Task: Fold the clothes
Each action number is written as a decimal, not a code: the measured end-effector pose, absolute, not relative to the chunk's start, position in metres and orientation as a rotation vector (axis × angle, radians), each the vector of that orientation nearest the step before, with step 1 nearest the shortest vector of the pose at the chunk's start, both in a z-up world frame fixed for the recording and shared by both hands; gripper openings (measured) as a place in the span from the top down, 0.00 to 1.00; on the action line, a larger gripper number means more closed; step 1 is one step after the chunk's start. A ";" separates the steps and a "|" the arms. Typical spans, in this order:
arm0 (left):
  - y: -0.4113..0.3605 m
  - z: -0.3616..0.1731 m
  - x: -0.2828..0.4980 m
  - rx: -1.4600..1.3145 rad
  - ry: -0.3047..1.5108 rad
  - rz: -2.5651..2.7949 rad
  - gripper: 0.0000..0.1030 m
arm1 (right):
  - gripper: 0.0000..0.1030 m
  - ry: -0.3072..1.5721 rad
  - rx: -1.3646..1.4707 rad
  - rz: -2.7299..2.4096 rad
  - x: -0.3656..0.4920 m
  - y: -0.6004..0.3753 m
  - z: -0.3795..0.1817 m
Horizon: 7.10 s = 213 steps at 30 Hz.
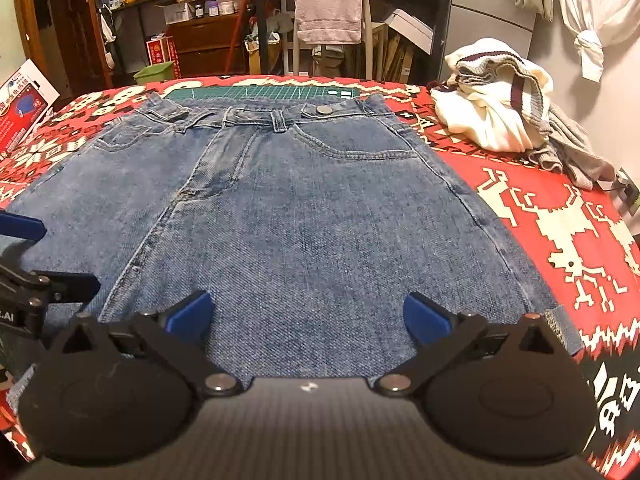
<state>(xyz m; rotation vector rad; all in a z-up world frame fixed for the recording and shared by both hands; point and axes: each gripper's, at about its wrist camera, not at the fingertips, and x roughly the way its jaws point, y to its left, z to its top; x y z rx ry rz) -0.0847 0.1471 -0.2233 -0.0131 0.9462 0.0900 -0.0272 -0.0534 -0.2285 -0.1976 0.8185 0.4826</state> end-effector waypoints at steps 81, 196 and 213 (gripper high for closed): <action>0.128 -0.217 -0.083 -0.140 0.871 -0.159 0.83 | 0.89 0.871 -0.287 0.772 -0.015 0.005 -0.207; 0.323 -0.203 -0.200 -0.599 0.694 0.422 0.91 | 0.75 0.978 -0.263 0.834 -0.067 -0.060 -0.180; 0.391 -0.156 -0.210 -0.553 0.567 0.547 0.91 | 0.75 0.930 -0.244 0.833 -0.060 -0.063 -0.162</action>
